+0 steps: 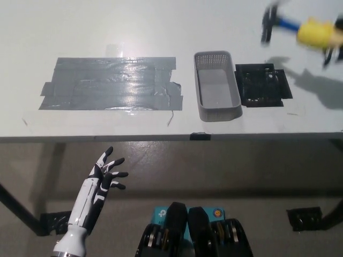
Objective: The robot picks the hammer with right hand and hits the black area on the desk and places it back.
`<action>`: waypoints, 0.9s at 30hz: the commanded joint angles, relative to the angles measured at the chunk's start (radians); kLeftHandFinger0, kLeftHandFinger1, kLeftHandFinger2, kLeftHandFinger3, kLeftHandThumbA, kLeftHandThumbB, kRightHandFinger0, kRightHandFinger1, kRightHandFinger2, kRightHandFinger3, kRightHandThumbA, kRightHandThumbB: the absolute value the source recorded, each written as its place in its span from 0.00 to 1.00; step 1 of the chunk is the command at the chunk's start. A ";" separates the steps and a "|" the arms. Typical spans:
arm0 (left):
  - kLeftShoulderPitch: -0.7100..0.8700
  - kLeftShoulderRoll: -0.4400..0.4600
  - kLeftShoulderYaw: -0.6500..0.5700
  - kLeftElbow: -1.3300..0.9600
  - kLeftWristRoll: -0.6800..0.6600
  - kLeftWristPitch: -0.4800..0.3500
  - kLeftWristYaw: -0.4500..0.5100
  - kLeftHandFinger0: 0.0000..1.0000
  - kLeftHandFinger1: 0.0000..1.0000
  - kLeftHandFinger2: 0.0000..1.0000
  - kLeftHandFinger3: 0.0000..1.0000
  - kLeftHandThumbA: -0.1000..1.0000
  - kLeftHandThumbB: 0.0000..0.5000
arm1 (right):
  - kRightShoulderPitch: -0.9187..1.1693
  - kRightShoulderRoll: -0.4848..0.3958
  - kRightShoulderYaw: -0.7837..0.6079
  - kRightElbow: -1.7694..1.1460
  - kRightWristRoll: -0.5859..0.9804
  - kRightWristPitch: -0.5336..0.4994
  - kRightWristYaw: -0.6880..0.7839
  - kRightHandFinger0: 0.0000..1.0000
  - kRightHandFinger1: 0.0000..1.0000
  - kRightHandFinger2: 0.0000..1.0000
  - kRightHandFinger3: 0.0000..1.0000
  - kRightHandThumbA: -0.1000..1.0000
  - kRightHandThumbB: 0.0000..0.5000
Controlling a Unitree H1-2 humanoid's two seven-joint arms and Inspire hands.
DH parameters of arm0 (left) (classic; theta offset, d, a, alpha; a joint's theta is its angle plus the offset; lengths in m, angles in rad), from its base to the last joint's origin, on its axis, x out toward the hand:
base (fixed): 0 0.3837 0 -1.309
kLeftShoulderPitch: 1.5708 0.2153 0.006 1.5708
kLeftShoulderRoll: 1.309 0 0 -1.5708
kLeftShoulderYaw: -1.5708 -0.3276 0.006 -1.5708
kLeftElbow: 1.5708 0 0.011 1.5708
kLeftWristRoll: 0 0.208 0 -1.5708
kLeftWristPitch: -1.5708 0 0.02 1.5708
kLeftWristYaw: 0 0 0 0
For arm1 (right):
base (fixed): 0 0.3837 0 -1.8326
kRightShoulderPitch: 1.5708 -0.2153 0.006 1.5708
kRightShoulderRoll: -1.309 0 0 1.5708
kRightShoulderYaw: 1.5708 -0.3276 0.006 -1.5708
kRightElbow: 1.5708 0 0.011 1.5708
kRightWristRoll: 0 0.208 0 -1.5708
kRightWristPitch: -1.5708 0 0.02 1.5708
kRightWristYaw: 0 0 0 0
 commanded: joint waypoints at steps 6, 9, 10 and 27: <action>-0.015 0.012 0.001 -0.018 -0.013 -0.044 -0.009 0.56 0.68 0.84 1.00 1.00 0.04 | 0.085 0.030 0.132 0.025 -0.139 -0.132 -0.167 0.00 0.43 0.79 0.75 0.00 0.32; -0.016 0.012 0.001 -0.018 -0.013 -0.038 -0.010 0.57 0.68 0.84 1.00 1.00 0.06 | 0.071 0.023 0.136 0.028 -0.136 -0.133 -0.169 0.00 0.36 0.70 0.54 0.00 0.35; -0.017 0.012 0.000 -0.016 -0.009 -0.040 -0.008 0.57 0.68 0.84 1.00 1.00 0.06 | 0.062 0.024 0.134 0.029 -0.136 -0.116 -0.169 0.00 0.39 0.73 0.72 0.00 0.35; -0.015 0.014 0.000 -0.022 -0.008 -0.038 -0.009 0.56 0.66 0.82 1.00 1.00 0.05 | -0.137 0.042 -0.261 0.182 0.193 0.009 -0.057 0.03 0.51 0.82 0.94 0.00 0.25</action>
